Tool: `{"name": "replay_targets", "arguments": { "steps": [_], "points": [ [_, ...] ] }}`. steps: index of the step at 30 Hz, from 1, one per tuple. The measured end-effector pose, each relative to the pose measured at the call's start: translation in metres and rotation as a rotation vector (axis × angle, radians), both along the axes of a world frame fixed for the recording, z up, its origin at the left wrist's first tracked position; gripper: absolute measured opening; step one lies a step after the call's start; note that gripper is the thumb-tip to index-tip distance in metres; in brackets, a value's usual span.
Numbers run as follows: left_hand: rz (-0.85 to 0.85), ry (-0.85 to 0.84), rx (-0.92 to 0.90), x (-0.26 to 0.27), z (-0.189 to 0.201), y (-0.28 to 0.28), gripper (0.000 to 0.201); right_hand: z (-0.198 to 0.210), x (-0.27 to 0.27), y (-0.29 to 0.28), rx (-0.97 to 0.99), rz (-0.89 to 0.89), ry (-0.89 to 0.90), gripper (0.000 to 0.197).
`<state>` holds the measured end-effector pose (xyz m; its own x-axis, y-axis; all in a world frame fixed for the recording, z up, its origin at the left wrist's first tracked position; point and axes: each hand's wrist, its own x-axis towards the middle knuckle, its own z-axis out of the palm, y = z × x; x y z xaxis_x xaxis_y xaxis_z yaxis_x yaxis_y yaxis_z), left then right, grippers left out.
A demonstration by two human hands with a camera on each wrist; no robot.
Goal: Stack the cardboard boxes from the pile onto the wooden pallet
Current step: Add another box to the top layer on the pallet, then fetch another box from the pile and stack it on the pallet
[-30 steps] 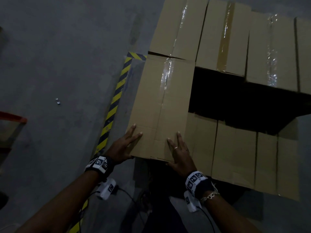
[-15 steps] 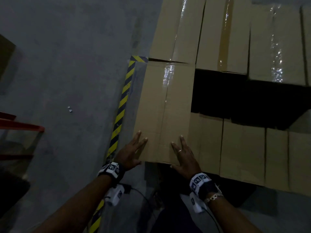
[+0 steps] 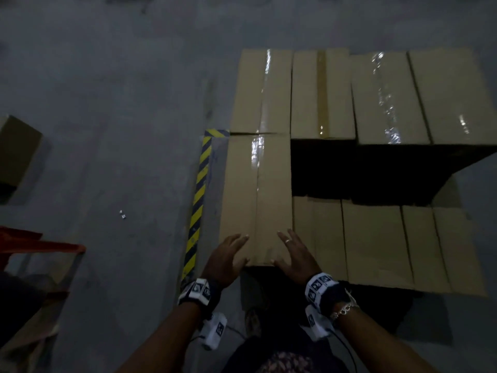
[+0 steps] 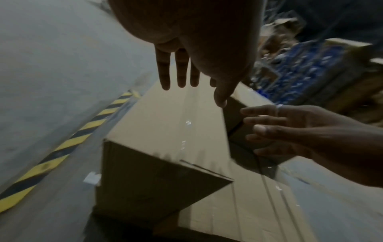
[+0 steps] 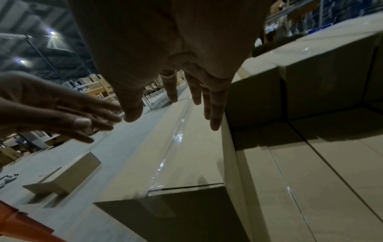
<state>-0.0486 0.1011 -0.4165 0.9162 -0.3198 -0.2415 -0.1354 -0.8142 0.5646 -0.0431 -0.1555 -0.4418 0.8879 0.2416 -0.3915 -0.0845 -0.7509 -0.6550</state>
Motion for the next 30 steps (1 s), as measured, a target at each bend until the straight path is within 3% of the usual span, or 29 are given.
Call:
{"name": "replay_targets", "arguments": {
  "steps": [6, 14, 18, 26, 30],
  "points": [
    [0.059, -0.168, 0.009, -0.028, 0.033, -0.011, 0.061, 0.033, -0.047, -0.005, -0.039, 0.041, -0.046, 0.079],
    [-0.147, -0.076, -0.184, -0.079, 0.044, -0.073, 0.062, 0.067, -0.162, -0.051, -0.013, -0.345, -0.117, 0.072],
    [-0.311, -0.007, -0.26, -0.091, 0.057, -0.136, 0.069, 0.085, -0.226, -0.096, -0.026, -0.604, -0.116, 0.072],
    [-0.686, 0.069, -0.258, -0.147, 0.105, -0.297, 0.062, 0.116, -0.353, -0.187, 0.038, -1.132, -0.113, 0.068],
    [-0.847, 0.105, -0.214, -0.195, 0.108, -0.388, 0.077, 0.118, -0.418, -0.238, 0.103, -1.343, -0.117, 0.064]
  ]
}}
